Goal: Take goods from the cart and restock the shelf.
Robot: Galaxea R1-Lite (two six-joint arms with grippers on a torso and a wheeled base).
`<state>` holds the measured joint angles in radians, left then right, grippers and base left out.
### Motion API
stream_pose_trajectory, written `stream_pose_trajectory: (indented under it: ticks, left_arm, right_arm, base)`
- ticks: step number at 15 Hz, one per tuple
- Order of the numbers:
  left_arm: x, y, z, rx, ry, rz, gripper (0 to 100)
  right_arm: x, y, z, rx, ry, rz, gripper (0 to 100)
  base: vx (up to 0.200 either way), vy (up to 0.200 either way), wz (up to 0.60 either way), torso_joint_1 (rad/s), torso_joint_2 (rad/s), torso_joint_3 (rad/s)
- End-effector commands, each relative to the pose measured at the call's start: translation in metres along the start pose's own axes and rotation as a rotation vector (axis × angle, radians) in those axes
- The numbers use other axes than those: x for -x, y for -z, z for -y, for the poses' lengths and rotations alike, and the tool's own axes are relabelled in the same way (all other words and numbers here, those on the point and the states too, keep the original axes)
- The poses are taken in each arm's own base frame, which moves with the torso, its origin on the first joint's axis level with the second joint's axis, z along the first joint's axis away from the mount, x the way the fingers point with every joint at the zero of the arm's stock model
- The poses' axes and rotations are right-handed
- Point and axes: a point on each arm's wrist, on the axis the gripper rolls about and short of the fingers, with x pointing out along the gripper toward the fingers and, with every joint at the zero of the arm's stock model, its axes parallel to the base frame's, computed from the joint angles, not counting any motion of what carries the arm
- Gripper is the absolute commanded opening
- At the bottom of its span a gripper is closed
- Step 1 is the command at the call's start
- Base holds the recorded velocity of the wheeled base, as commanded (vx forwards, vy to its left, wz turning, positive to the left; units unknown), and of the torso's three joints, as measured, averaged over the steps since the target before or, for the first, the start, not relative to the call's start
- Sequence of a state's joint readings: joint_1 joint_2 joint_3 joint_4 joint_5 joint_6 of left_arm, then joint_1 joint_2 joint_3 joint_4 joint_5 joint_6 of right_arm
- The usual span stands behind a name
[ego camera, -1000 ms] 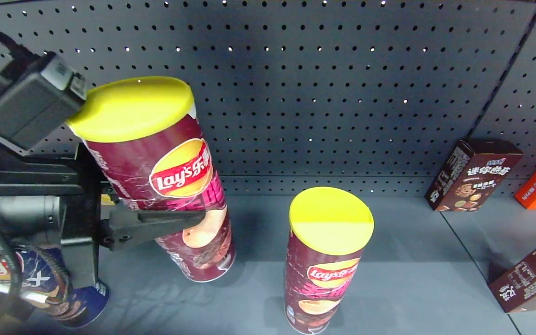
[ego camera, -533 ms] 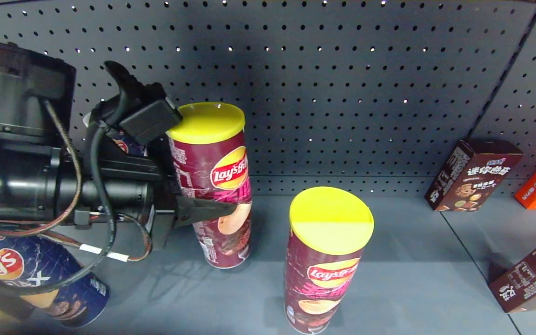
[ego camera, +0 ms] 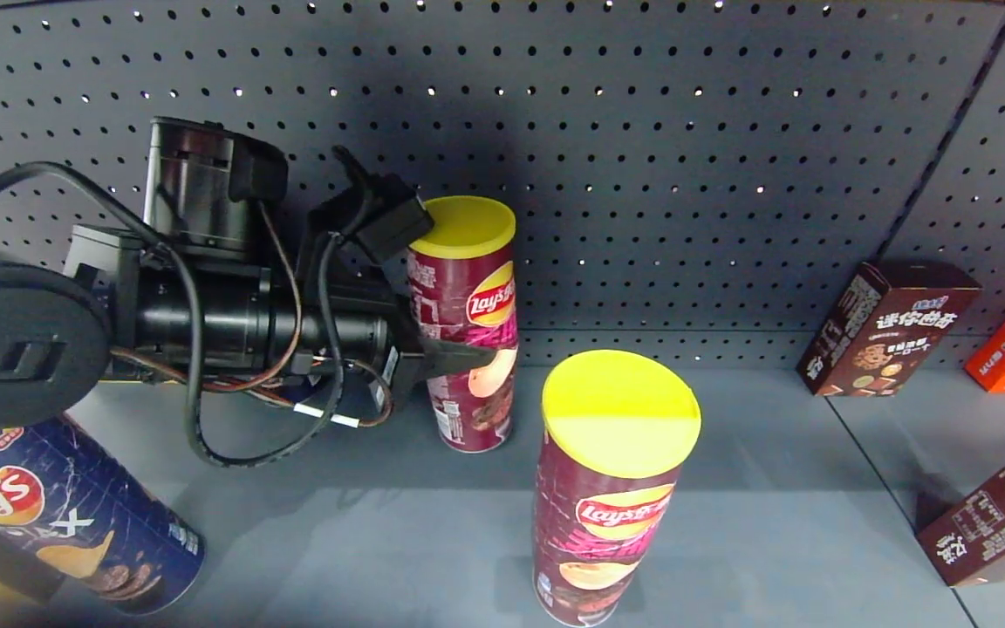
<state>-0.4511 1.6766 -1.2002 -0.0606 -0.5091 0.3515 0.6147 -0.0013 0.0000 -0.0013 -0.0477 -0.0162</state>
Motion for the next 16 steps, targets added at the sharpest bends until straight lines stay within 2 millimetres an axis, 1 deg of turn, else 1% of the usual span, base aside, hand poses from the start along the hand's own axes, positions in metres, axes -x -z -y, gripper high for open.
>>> stream_pose_trajectory:
  ticks: [1, 4, 7, 13, 16]
  left_arm:
    - [-0.013, 0.004, -0.006, 0.005, 0.003, -0.009, 0]
    - [-0.023, 0.004, -0.010, -0.005, 0.002, 0.007, 0]
    - [-0.034, 0.001, -0.011, -0.019, 0.010, 0.025, 0]
    - [-0.047, 0.002, -0.010, -0.025, 0.022, 0.037, 0]
    - [-0.050, 0.002, -0.009, -0.022, 0.029, 0.041, 0]
  right_arm:
    - [0.000, 0.000, 0.000, 0.001, -0.001, -0.001, 100]
    - [0.000, 0.000, 0.000, 0.001, -0.001, -0.001, 100]
    - [0.000, 0.000, 0.000, 0.001, -0.001, -0.001, 100]
    - [0.000, 0.000, 0.000, 0.001, -0.001, -0.001, 100]
    - [0.000, 0.000, 0.000, 0.001, -0.001, -0.001, 100]
  base:
    - [0.000, 0.000, 0.00, 0.000, 0.00, 0.000]
    - [0.000, 0.000, 0.00, 0.000, 0.00, 0.000]
    - [0.000, 0.000, 0.00, 0.000, 0.00, 0.000]
    - [0.000, 0.000, 0.00, 0.000, 0.00, 0.000]
    - [0.000, 0.000, 0.00, 0.000, 0.00, 0.000]
